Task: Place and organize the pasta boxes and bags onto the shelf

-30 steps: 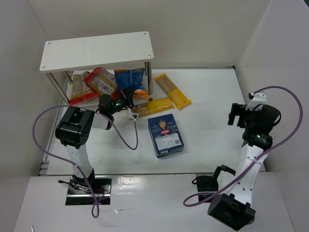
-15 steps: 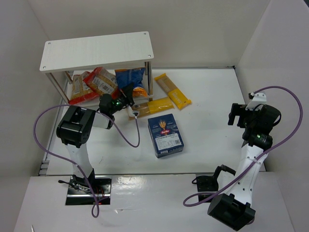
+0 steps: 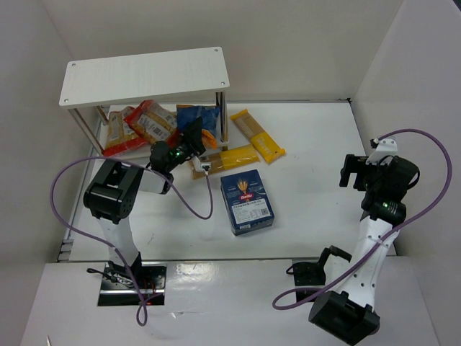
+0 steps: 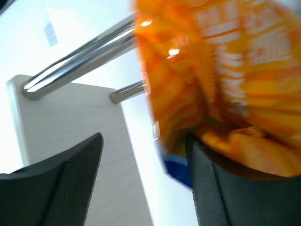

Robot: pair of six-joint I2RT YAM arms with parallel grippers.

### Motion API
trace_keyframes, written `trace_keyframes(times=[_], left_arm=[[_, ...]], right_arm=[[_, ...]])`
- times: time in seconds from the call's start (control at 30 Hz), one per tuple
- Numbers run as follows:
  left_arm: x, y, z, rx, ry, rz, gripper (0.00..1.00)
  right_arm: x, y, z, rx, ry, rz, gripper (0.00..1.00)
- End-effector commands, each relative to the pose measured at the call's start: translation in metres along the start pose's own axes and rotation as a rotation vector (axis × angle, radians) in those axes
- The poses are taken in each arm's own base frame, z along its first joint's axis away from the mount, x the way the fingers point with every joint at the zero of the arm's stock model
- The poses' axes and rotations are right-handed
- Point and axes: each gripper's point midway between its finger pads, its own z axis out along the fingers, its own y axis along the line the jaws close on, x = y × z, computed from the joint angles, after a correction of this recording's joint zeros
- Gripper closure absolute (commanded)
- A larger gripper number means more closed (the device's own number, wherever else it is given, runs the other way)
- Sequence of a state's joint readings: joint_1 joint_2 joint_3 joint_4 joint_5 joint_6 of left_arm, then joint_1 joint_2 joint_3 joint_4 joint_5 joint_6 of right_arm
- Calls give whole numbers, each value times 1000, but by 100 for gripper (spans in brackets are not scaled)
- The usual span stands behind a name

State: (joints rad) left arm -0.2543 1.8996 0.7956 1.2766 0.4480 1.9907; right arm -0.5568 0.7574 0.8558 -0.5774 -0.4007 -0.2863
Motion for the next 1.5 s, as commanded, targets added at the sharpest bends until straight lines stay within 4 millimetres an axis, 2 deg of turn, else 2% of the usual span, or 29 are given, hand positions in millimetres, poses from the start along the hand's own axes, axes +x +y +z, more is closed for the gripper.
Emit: trace_keyframes(times=[0.0,0.2,0.3,0.37,0.47,0.5,0.53,0.57,0.8,0.93,1.0,1.03,1.07,1.13,1.2,1.33,1.37,1.47], left_arm=[[13,43,-12,-55,56,195,15],[1,48,-29,1,34,145,7],[-7,41,-40,55,31,113,2],[-10,45,-47,60,33,111,0],[-21,33,-60,120,27,74,0],[-24,36,-63,124,29,59,0],[-28,27,-70,150,33,13,0],[-35,31,-71,144,28,-14,0],[-40,21,-109,235,164,-322,0],[-34,11,-128,308,282,-596,0],[-39,2,-141,410,310,-731,0],[-26,22,-134,389,327,-798,0],[-33,21,-146,436,349,-928,0],[-25,40,-157,413,399,-1037,0],[-21,46,-168,398,445,-1101,0],[-9,61,-205,339,595,-1227,0],[-11,61,-211,325,621,-1288,0],[-3,86,-233,246,676,-1391,0]], right_arm=[[-11,0,-5,2,-51,-31,1],[-11,2,-7,-7,-53,-40,1],[-13,4,-9,-14,-65,-54,1],[-15,5,-11,-12,-73,-58,1],[-11,6,-9,-23,-68,-54,1],[-11,6,-9,-23,-68,-54,1],[-11,6,-9,-23,-68,-54,1],[-13,7,-11,-21,-75,-58,1],[-13,7,-11,-21,-76,-58,1],[-14,10,-11,-40,-81,-59,1],[-14,10,-11,-40,-81,-59,1],[-14,10,-11,-40,-81,-59,1],[-14,10,-11,-40,-81,-59,1],[-14,12,-11,-49,-83,-59,1],[-13,13,-13,-49,-83,-68,1],[-22,19,-25,-53,-136,-93,1],[-24,19,-27,-51,-144,-97,1],[-26,22,-30,-58,-158,-104,1]])
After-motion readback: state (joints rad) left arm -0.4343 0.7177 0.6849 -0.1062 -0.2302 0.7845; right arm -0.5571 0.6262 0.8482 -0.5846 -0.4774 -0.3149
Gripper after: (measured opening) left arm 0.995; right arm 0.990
